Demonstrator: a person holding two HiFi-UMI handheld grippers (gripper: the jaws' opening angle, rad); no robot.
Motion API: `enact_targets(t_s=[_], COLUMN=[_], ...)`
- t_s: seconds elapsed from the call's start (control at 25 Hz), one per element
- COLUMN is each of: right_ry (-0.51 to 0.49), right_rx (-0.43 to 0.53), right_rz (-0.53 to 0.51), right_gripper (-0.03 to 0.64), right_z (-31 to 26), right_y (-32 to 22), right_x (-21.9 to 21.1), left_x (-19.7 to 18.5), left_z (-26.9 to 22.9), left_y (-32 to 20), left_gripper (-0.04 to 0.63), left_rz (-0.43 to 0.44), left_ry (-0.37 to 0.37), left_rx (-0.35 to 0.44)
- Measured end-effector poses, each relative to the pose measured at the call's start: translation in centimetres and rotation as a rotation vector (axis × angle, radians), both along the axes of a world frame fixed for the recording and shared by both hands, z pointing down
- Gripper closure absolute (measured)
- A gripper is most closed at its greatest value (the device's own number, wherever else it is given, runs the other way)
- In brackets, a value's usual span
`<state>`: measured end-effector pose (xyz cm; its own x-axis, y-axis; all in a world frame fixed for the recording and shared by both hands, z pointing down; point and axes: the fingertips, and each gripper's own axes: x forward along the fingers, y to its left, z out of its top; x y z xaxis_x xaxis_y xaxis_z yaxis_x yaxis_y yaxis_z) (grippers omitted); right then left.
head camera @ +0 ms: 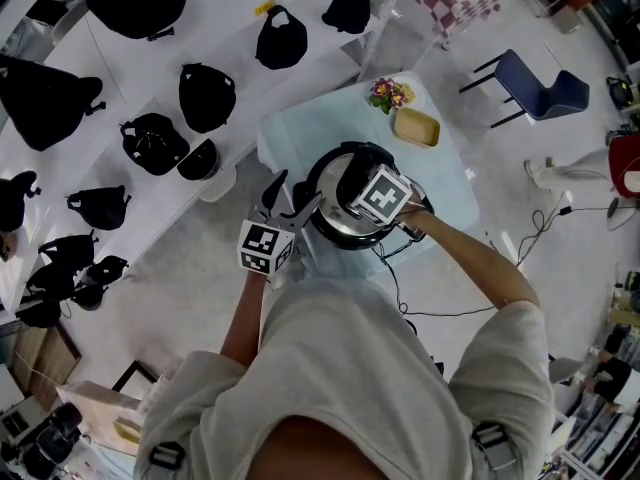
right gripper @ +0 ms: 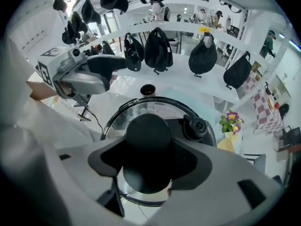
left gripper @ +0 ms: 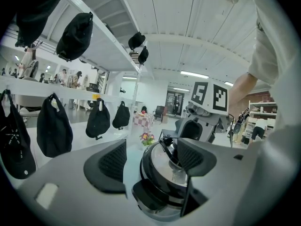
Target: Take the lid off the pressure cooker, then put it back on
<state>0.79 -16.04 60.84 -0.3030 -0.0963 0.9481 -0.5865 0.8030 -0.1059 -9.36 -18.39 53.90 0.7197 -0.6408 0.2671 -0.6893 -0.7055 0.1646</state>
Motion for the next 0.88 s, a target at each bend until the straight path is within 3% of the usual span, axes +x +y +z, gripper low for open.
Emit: enact_targets(t_s=[0.28,0.52,0.88], right_ry=[-0.002,-0.013,-0.048], right_rx=[-0.005,0.058,0.045], right_rz=[-0.032,-0.126,-0.015], right_gripper=[0.348,0.347,0.347], right_z=[-0.5,-2.3,-2.9], right_y=[0.0,-0.1,0.4], right_x=[0.0,-1.1,1.6], left_x=[-0.1,-0.6,1.7], left_z=[-0.2,-0.2,-1.2], left_y=[0.0,-0.3,-0.8], left_gripper=[0.264,0.264,0.264], left_rz=[-0.001,-0.011,0.045], left_ry=[0.002,0.003,0.008], left_rx=[0.005,0.005,0.031])
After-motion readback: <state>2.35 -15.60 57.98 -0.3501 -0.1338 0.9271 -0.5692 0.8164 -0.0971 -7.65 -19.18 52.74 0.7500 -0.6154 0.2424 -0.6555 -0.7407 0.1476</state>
